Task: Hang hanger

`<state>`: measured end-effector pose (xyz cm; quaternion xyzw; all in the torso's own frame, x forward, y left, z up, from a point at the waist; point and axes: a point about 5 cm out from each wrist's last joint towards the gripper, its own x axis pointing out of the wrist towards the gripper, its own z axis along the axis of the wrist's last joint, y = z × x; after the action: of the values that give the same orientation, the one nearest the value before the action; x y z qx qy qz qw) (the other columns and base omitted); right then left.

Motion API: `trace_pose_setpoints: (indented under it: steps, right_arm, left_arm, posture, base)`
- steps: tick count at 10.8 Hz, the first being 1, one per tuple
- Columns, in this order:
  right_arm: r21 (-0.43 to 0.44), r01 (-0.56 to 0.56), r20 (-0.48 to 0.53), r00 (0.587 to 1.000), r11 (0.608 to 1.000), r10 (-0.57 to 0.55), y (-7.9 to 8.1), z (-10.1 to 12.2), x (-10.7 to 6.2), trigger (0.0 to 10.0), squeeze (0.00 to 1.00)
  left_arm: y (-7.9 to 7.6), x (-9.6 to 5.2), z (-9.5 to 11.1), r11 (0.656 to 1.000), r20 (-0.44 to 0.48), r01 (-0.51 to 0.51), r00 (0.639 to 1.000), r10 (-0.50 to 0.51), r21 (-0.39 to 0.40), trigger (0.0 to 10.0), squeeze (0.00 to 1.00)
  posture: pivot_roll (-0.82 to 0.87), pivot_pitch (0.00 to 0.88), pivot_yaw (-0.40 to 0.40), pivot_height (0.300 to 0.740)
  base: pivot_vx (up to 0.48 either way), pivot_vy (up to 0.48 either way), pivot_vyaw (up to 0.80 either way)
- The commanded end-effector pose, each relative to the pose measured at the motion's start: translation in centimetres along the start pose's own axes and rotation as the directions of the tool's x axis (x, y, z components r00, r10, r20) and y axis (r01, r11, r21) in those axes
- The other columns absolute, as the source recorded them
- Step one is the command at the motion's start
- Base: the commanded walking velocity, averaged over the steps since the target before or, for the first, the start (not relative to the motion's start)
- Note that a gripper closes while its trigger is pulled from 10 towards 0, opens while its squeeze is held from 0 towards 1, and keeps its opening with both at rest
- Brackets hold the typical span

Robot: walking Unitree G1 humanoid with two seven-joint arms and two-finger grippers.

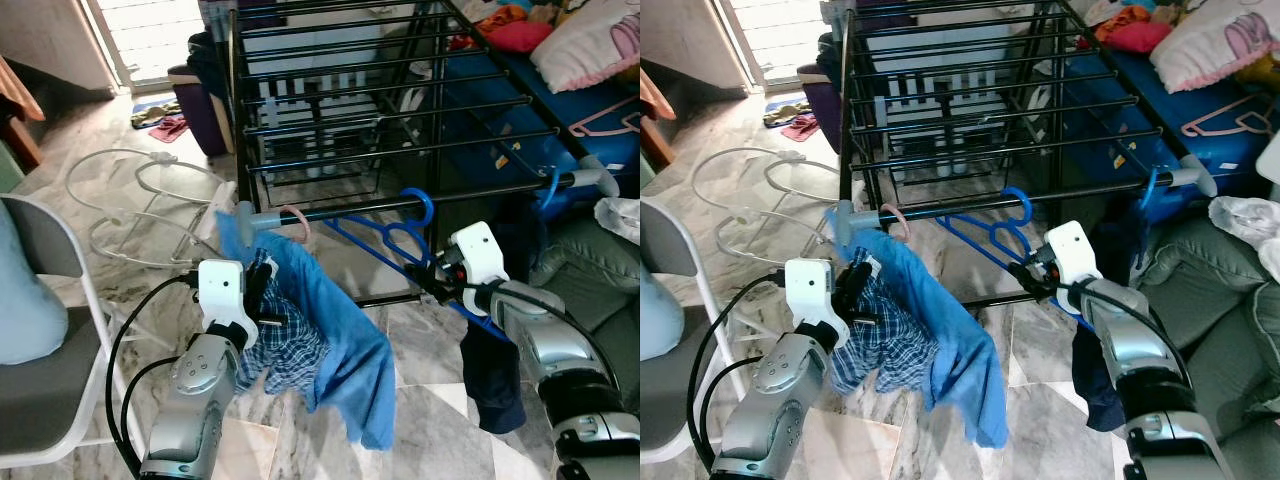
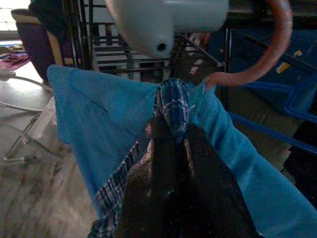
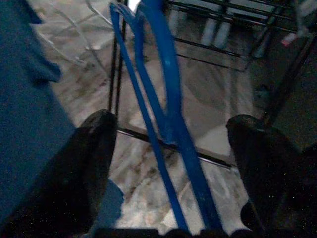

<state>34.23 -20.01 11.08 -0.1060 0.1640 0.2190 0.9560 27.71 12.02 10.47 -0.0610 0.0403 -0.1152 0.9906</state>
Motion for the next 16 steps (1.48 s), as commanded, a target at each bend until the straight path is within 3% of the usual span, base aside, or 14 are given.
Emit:
trace_pose_setpoints:
  steps: [1, 5, 12, 16]
  right_arm:
    - [-0.007, -0.018, 0.006, 1.000, 1.000, 0.018, -0.1, 0.4, 0.2, 0.0, 0.00]
    - [0.051, -0.048, -0.005, 0.999, 0.998, 0.048, -0.2, -0.6, 0.2, 0.0, 0.00]
    - [0.125, 0.005, 0.047, 0.999, 0.992, -0.011, 0.0, -0.7, 0.7, 0.0, 0.00]
    - [0.194, 0.150, 0.101, 0.980, 0.969, -0.172, 0.2, 0.4, 1.1, 0.0, 0.00]
  left_arm:
    - [-0.1, -0.1, 0.4, 1.000, 0.009, 0.007, 1.000, -0.007, 0.015, 10.0, 0.00]
    - [-0.2, -0.1, 0.2, 1.000, -0.003, 0.008, 1.000, -0.008, 0.012, 10.0, 0.00]
    - [-0.6, 0.1, -0.1, 0.999, -0.020, 0.032, 0.999, -0.032, 0.020, 10.0, 0.00]
    - [-0.6, 0.2, -0.2, 0.999, -0.031, 0.042, 0.999, -0.041, 0.027, 10.0, 0.00]
  posture:
    - [-0.17, 0.070, 0.064, 0.740]
    - [-0.17, 0.069, 0.059, 0.740]
    - [-0.17, 0.061, 0.061, 0.740]
    - [-0.17, 0.058, 0.058, 0.740]
  base:
    - [0.000, 0.000, 0.00]
    - [0.000, 0.000, 0.00]
    - [0.000, 0.000, 0.00]
    - [0.000, 0.000, 0.00]
